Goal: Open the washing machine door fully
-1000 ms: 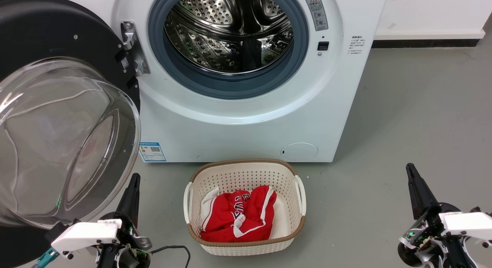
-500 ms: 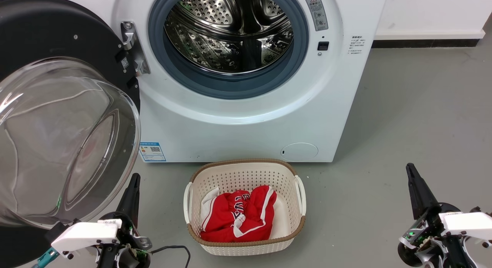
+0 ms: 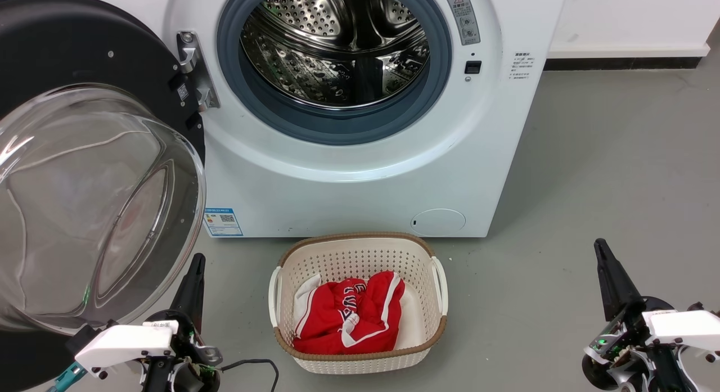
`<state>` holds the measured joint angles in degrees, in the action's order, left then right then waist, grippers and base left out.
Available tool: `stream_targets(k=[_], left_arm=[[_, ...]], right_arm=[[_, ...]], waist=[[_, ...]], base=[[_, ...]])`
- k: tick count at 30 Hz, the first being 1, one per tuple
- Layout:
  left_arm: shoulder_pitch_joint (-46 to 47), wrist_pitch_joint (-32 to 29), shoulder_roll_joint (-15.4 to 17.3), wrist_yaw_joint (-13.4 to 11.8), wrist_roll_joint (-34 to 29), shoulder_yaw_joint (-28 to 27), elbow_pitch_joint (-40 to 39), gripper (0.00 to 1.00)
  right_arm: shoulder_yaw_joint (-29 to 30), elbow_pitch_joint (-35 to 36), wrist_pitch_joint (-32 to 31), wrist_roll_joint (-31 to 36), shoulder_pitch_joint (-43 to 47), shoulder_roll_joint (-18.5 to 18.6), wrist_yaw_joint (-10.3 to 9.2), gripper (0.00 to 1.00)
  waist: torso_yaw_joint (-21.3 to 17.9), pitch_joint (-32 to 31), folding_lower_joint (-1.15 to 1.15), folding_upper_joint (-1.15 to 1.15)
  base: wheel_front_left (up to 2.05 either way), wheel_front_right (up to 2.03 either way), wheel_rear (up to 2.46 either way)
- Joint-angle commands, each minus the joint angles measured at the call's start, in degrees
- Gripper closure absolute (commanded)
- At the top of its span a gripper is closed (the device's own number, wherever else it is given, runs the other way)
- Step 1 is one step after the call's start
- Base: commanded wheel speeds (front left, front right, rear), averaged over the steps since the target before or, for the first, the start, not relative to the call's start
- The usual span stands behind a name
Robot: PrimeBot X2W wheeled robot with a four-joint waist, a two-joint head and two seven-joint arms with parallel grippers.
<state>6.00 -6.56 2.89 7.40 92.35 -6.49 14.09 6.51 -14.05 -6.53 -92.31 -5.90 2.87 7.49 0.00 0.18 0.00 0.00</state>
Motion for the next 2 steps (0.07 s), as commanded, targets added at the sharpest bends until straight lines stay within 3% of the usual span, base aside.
stream_targets(k=[1, 2], left_arm=[[0.4, -0.2, -0.1, 0.2, 0.1, -0.2, 0.0, 1.00], [0.4, -0.2, -0.1, 0.2, 0.1, -0.2, 0.0, 1.00]], right_arm=[[0.0, -0.1, -0.1, -0.2, -0.6, 0.0, 0.00, 1.00], [0.0, -0.1, -0.1, -0.2, -0.6, 0.0, 0.00, 1.00]], waist=[[0.0, 0.0, 0.00, 0.00], [0.0, 0.0, 0.00, 0.00]], base=[[0.00, 0.00, 0.00], [0.00, 0.00, 0.00]])
